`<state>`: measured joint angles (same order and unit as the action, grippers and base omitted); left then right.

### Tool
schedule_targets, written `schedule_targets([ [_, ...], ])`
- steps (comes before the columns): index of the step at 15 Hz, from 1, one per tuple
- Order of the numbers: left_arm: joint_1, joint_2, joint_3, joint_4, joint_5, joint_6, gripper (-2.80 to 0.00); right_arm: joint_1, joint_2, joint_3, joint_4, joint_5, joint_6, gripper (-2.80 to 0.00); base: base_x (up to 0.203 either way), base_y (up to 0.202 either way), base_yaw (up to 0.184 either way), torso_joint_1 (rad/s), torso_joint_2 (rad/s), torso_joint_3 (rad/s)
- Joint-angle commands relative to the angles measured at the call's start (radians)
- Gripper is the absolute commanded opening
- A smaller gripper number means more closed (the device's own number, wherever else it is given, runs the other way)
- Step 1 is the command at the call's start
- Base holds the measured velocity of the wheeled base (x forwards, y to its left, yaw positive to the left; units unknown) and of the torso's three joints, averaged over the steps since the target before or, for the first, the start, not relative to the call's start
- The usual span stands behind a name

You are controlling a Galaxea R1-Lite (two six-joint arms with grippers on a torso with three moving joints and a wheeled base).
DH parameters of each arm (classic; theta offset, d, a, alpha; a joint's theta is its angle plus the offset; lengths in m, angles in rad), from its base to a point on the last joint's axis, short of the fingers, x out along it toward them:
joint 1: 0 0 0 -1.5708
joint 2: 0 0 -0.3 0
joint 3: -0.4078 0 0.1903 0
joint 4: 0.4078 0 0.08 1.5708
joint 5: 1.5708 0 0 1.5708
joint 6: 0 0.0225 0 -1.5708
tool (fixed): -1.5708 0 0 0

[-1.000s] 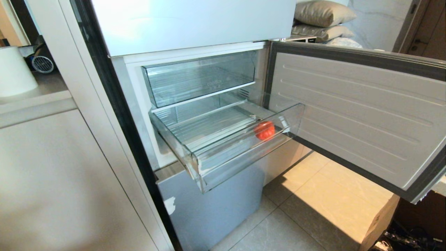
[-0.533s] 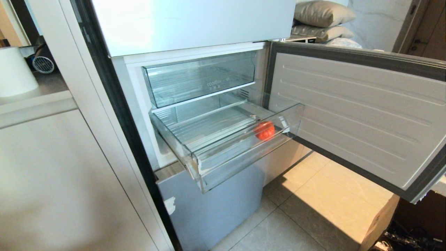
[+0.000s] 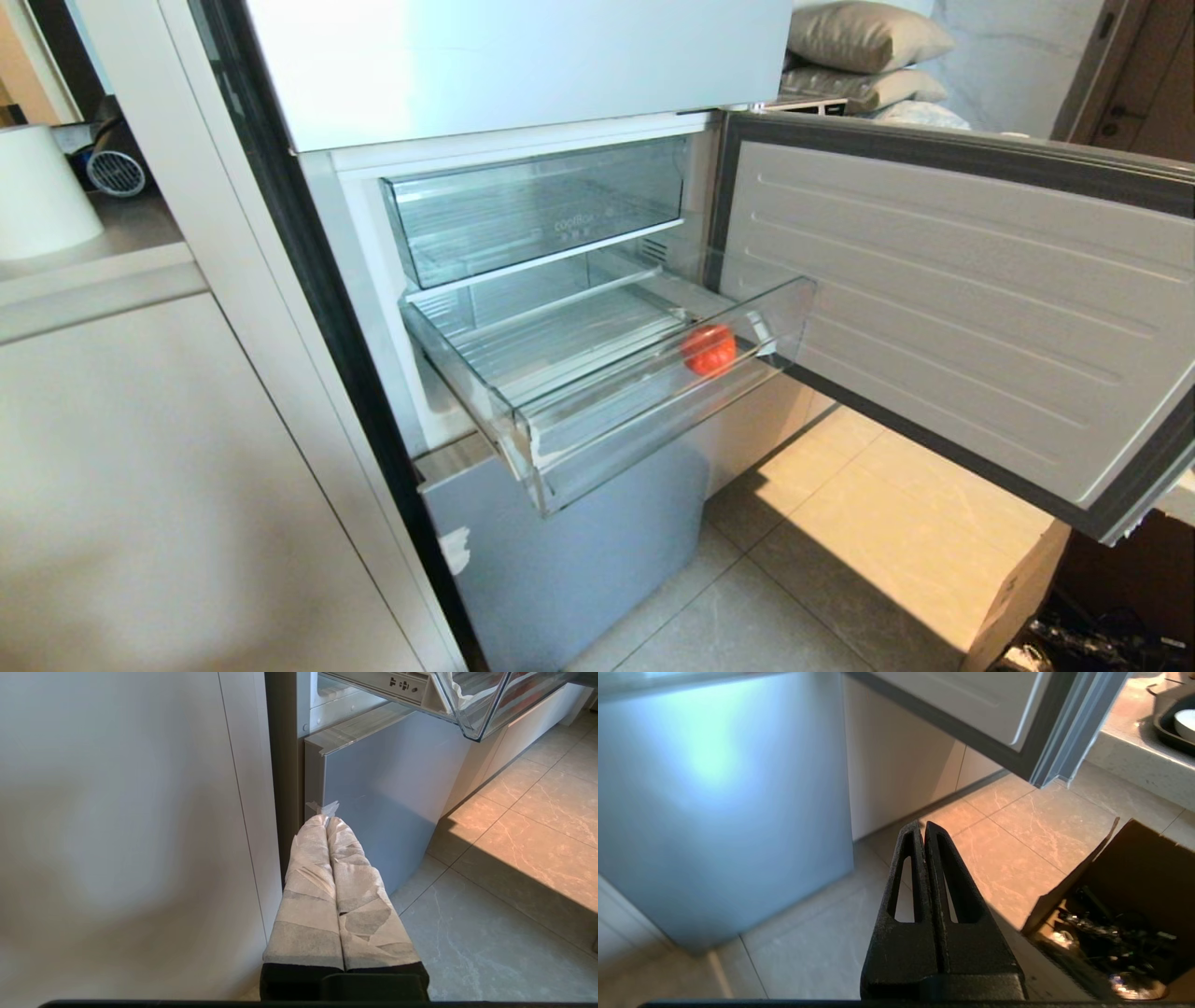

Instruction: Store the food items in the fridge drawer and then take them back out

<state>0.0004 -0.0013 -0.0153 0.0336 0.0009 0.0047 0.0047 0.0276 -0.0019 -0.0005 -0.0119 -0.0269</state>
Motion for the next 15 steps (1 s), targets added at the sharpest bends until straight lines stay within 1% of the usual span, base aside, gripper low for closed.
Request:
schedule_targets([
  [1,0.001,0.001,0.000,0.000,0.001,0.000,-2.80,-0.002,-0.026,0.003,0.007,-0.004,0.011,-2.80,0.000,0.000,0.000,0.000,0.00,0.000],
  [3,0.001,0.001,0.000,0.000,0.001,0.000,-2.80,-0.002,-0.026,0.003,0.005,-0.014,0.039,-2.80,0.000,0.000,0.000,0.000,0.00,0.000],
  [8,0.001,0.001,0.000,0.000,0.001,0.000,-2.80,-0.002,-0.026,0.003,0.004,-0.016,0.058,-2.80,0.000,0.000,0.000,0.000,0.00,0.000],
  [10,0.000,0.001,0.000,0.000,0.001,0.000,-2.80,-0.002,-0.026,0.003,0.004,-0.016,0.063,-2.80,-0.001,-0.003,0.115,0.002,0.00,0.002],
  [15,0.001,0.001,0.000,0.000,0.001,0.000,-2.80,-0.002,-0.026,0.003,0.002,-0.017,0.065,-2.80,-0.001,-0.007,0.177,0.003,0.00,0.003],
])
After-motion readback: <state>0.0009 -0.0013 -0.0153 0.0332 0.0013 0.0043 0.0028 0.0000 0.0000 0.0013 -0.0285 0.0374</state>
